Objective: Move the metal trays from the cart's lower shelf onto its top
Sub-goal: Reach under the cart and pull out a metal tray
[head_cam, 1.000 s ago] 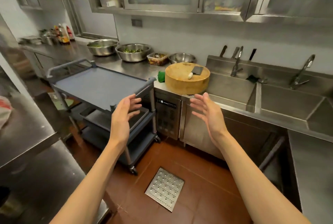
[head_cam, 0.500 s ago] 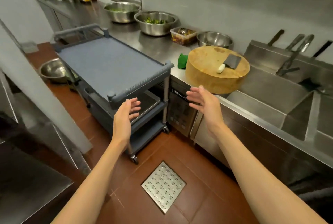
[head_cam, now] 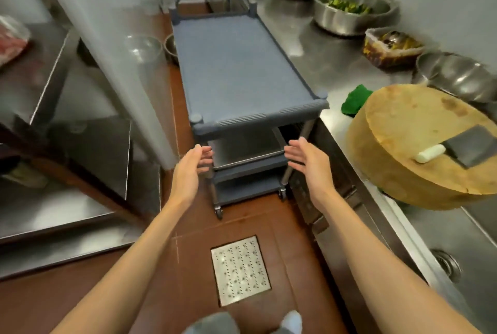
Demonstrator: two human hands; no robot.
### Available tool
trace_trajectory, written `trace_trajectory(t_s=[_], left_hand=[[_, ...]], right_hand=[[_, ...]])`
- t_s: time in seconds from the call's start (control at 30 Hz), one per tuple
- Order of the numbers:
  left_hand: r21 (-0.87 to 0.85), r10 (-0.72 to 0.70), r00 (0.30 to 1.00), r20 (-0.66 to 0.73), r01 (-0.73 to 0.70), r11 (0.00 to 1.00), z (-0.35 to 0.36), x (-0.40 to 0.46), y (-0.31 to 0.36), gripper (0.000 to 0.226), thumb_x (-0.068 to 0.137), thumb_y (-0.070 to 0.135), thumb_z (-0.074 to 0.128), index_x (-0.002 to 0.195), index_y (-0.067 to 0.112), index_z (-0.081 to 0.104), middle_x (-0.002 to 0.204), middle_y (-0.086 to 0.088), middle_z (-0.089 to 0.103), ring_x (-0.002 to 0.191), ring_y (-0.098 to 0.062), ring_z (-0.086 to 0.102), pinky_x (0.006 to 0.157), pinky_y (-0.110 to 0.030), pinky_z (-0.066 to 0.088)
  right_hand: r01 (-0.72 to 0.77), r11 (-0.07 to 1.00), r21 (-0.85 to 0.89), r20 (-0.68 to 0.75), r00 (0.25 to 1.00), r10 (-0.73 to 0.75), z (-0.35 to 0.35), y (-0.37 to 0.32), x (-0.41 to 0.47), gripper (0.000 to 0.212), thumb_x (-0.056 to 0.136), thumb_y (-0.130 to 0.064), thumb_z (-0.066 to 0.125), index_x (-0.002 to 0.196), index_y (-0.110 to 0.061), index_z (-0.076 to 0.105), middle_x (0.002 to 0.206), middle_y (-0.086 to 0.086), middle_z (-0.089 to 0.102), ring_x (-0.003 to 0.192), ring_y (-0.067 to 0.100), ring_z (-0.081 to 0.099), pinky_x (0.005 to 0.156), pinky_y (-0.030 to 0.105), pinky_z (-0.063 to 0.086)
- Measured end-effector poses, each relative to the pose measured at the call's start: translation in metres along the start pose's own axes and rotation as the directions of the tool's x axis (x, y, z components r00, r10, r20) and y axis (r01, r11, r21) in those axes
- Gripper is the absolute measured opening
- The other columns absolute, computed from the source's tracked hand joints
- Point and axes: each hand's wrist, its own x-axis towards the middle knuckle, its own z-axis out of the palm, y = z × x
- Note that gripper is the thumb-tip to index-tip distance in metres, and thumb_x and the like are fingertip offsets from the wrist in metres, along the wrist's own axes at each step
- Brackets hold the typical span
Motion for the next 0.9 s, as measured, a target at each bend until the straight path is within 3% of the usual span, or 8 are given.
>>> trace_trajectory(t_s=[0.07,0.17,0.37,0.47,0.63,0.77,0.9], left_hand=[[0.003,-0.037,0.998,-0.055,0.038,0.999,0.006,-0.002,-0.011,0.036,0.102,0.030,0.034,0.103,0.013,0.066,0.110,-0.017,0.068,0.098,-0.025,0.063,0.084,-0.035,0.049],[0.035,-0.114,0.987,-0.117,0.119,0.992,0.015,0.002,-0.030,0.037,0.102,0.030,0.033,0.095,0.019,0.067,0.100,-0.007,0.069,0.095,-0.022,0.063,0.087,-0.037,0.048],[0.143,-0.215,0.967,-0.139,0.234,0.962,0.039,0.054,-0.089,0.037,0.099,0.040,0.040,0.097,0.020,0.070,0.104,-0.004,0.072,0.100,-0.023,0.066,0.095,-0.042,0.049],[0.247,-0.217,0.971,-0.098,0.235,0.940,0.055,0.084,-0.120,0.036,0.097,0.046,0.040,0.100,0.025,0.069,0.105,0.004,0.071,0.100,-0.014,0.065,0.094,-0.034,0.048],[0.447,-0.266,0.963,-0.039,0.255,0.857,0.084,0.137,-0.174,0.041,0.094,0.050,0.043,0.108,0.020,0.068,0.109,0.000,0.070,0.103,-0.016,0.061,0.091,-0.034,0.043],[0.627,-0.277,0.961,-0.021,0.229,0.744,0.103,0.187,-0.231,0.031,0.094,0.037,0.052,0.108,0.013,0.065,0.105,-0.010,0.070,0.098,-0.025,0.063,0.092,-0.043,0.050],[0.795,-0.229,0.973,0.005,0.135,0.591,0.112,0.236,-0.293,0.032,0.091,0.023,0.058,0.119,0.007,0.060,0.119,-0.016,0.062,0.109,-0.031,0.059,0.095,-0.042,0.049]], right_hand=[[-0.074,0.997,-0.004,0.039,0.996,0.074,-0.002,0.007,0.024,0.032,0.099,-0.033,0.045,0.112,-0.013,0.066,0.106,0.006,0.071,0.102,0.018,0.067,0.095,0.038,0.052],[-0.168,0.985,-0.047,0.081,0.982,0.171,-0.001,0.024,0.057,0.029,0.098,-0.032,0.050,0.109,-0.011,0.066,0.105,0.009,0.071,0.100,0.020,0.067,0.093,0.037,0.053],[-0.161,0.955,-0.247,0.152,0.968,0.202,0.001,0.087,0.126,0.019,0.093,-0.027,0.056,0.095,-0.014,0.069,0.088,0.001,0.069,0.081,0.014,0.062,0.072,0.029,0.048],[-0.136,0.893,-0.428,0.132,0.969,0.211,0.000,0.123,0.160,0.019,0.090,-0.024,0.059,0.100,-0.012,0.071,0.098,0.006,0.071,0.094,0.020,0.065,0.086,0.037,0.052],[-0.117,0.736,-0.666,0.147,0.948,0.284,0.002,0.184,0.221,0.027,0.089,-0.024,0.061,0.114,-0.013,0.066,0.110,0.005,0.068,0.103,0.020,0.061,0.087,0.028,0.045],[-0.003,0.592,-0.806,0.226,0.923,0.313,0.009,0.240,0.282,0.032,0.088,-0.019,0.059,0.119,-0.011,0.062,0.121,0.012,0.064,0.116,0.029,0.057,0.100,0.035,0.044],[0.314,0.361,-0.878,0.401,0.895,0.198,0.023,0.294,0.340,0.041,0.090,-0.013,0.055,0.130,-0.006,0.051,0.136,0.017,0.049,0.127,0.033,0.044,0.104,0.039,0.040]])
